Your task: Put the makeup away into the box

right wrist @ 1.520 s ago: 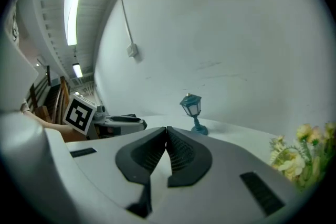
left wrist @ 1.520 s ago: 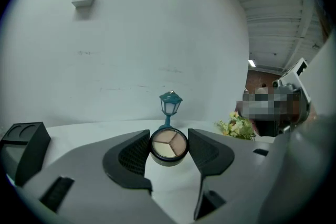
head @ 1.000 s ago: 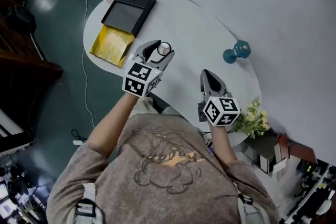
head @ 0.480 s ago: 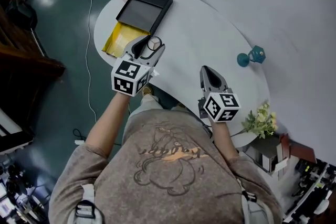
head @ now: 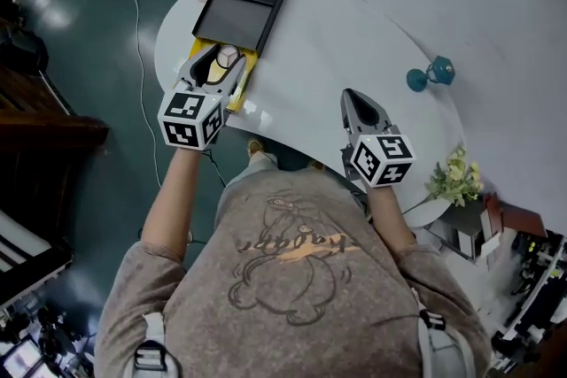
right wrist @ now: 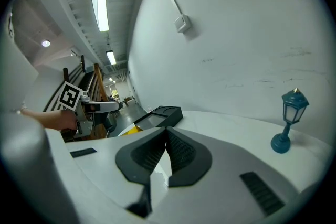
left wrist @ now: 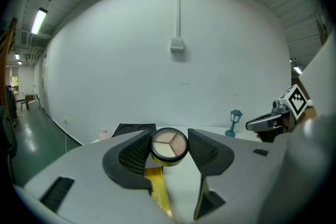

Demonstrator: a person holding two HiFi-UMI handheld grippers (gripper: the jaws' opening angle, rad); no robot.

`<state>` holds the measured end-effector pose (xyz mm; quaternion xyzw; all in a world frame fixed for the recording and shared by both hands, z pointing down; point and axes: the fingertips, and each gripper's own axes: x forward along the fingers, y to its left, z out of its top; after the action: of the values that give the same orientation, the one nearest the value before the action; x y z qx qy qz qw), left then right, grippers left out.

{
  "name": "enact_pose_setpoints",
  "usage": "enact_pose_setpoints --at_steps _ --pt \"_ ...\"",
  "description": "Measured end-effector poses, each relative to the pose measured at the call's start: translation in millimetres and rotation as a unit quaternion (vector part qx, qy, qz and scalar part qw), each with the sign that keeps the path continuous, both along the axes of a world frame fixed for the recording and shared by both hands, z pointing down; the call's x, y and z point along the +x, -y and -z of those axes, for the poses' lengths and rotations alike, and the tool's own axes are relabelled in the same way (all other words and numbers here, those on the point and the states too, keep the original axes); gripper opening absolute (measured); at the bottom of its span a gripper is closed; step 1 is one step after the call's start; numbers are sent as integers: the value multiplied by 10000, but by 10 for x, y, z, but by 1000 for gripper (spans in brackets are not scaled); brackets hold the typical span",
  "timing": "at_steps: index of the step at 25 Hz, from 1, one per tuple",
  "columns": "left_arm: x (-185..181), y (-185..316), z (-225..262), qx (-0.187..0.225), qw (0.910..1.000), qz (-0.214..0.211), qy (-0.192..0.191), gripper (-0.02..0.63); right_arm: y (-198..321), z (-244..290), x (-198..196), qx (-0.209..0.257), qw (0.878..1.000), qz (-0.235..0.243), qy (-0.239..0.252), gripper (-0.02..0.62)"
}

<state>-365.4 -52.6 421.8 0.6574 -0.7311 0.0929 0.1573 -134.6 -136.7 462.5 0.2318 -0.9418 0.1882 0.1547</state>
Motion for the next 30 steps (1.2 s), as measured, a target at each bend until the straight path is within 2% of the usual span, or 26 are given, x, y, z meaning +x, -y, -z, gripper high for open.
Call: enact_pose_setpoints --at_steps 9,15,30 --pt "-411 23 -208 -226 9997 -71 9 245 101 -39 -299 7 9999 -154 53 3" --pt "-603 109 -473 -548 9984 -150 -63 245 161 -47 -452 -45 9996 -266 104 3" --pt "-575 211 -1512 -1650 9847 -453 -324 245 232 -140 -327 -166 9976 -674 17 3"
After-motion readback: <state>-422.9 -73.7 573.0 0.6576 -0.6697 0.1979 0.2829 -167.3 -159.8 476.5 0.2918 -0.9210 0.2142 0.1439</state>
